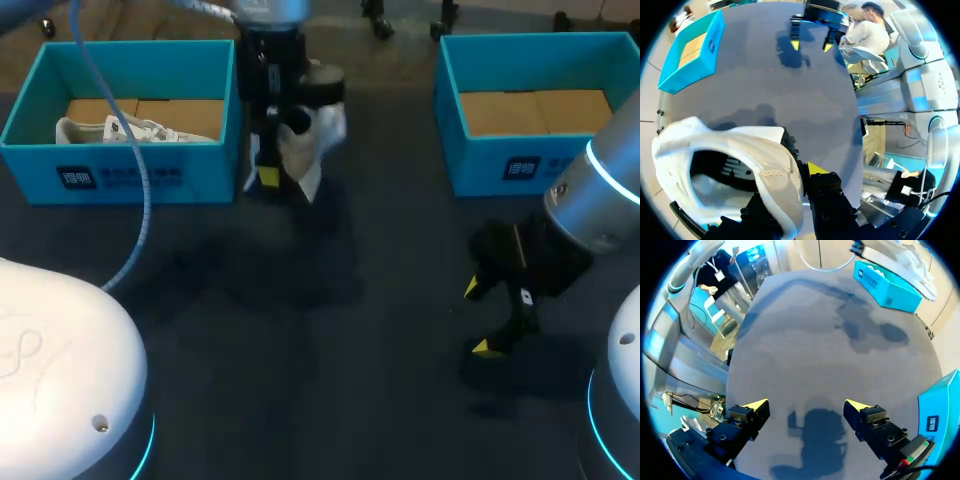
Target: Take the shoe out of the shoebox, open the shoe tongue, remove and reinsert the insole, then place the shoe into the shoebox
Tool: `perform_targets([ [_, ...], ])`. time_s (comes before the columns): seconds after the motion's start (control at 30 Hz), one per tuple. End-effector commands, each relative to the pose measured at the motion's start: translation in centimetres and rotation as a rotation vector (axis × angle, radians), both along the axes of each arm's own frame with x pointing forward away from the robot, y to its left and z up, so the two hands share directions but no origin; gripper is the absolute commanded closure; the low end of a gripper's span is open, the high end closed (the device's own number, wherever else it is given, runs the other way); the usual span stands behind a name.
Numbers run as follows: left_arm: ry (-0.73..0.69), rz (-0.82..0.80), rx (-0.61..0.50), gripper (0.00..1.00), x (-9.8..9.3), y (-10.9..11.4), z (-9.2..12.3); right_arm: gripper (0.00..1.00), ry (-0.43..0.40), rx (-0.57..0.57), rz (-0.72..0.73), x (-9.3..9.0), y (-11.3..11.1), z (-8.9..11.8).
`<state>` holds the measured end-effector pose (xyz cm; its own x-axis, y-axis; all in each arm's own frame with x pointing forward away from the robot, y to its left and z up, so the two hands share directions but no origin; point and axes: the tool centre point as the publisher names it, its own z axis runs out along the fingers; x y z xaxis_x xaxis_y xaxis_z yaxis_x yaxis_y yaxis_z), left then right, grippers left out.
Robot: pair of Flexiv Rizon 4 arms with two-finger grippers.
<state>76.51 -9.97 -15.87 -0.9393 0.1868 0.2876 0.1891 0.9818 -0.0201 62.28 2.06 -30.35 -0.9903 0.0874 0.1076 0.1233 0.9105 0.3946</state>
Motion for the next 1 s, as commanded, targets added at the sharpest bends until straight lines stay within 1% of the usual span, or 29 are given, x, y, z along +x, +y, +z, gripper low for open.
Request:
perform_targets([
  [0.03, 0.018, -0.005, 0.007, 1.00, 3.5, 1.3, 1.5, 0.00, -0.001, -0.002, 0.000, -0.1, 0.0, -0.1],
  [0.17, 0.026, 0.020, -0.001, 1.00, 7.4, 2.9, 2.2, 0.00, -0.001, -0.002, 0.000, -0.1, 0.0, -0.1],
  [0.23, -0.001, 0.044, 0.011, 1.00, 8.7, 3.6, 2.6, 0.00, -0.001, -0.002, 0.000, -0.1, 0.0, -0.1],
  [0.27, 0.017, 0.029, -0.015, 1.00, 9.6, 4.3, 2.9, 0.00, -0.001, -0.002, 0.000, -0.1, 0.0, -0.1],
  [0.33, -0.005, 0.043, -0.002, 1.00, 11.1, 5.3, 3.2, 0.00, -0.001, -0.002, 0.000, -0.1, 0.0, -0.1],
  [0.47, 0.013, 0.011, -0.013, 1.00, 13.9, 7.8, 3.8, 0.00, -0.001, -0.002, 0.000, -0.1, 0.0, -0.1],
  [0.53, -0.016, 0.002, 0.008, 1.00, 15.1, 9.0, 4.2, 0.00, -0.001, -0.002, 0.000, -0.1, 0.0, -0.1],
  [0.6, -0.014, -0.011, 0.000, 1.00, 16.3, 10.4, 4.6, 0.00, -0.001, -0.002, 0.000, -0.1, 0.0, -0.1],
  [0.7, -0.022, -0.025, 0.004, 1.00, 17.5, 12.4, 5.1, 0.00, -0.001, -0.002, 0.000, -0.1, 0.0, -0.1],
  [0.9, -0.035, -0.094, 0.039, 1.00, 19.8, 16.1, 5.3, 0.00, -0.001, -0.002, 0.000, -0.1, 0.0, -0.1],
  [1.0, -0.032, -0.174, 0.037, 1.00, 21.3, 17.9, 5.2, 0.00, -0.001, -0.002, 0.000, -0.1, 0.0, -0.1],
])
